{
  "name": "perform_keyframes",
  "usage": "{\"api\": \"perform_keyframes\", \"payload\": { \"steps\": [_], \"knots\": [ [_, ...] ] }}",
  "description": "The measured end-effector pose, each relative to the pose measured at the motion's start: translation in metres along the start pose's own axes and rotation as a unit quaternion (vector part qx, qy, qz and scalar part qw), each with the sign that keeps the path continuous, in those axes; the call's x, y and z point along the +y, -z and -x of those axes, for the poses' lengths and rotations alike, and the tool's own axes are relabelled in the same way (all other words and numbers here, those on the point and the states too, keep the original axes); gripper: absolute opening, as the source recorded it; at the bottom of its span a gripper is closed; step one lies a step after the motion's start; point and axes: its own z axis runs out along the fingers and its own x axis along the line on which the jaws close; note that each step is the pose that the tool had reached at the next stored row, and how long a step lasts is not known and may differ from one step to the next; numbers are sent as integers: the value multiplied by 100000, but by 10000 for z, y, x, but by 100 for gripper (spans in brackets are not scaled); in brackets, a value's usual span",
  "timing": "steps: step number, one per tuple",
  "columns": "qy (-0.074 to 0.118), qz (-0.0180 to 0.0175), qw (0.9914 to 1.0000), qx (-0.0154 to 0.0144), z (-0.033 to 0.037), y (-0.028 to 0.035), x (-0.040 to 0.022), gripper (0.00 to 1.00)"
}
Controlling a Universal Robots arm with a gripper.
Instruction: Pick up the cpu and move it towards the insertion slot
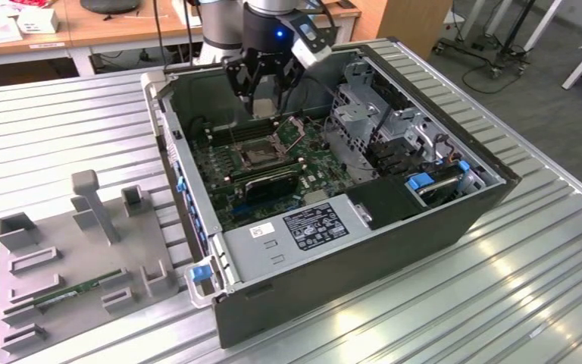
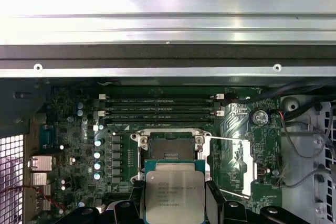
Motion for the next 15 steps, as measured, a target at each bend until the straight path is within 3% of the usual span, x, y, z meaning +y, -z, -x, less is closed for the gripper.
{"api": "perform_keyframes", "payload": {
  "steps": [15],
  "knots": [
    [19,4,100000,-22,-14,-9,3,54]
  ]
}}
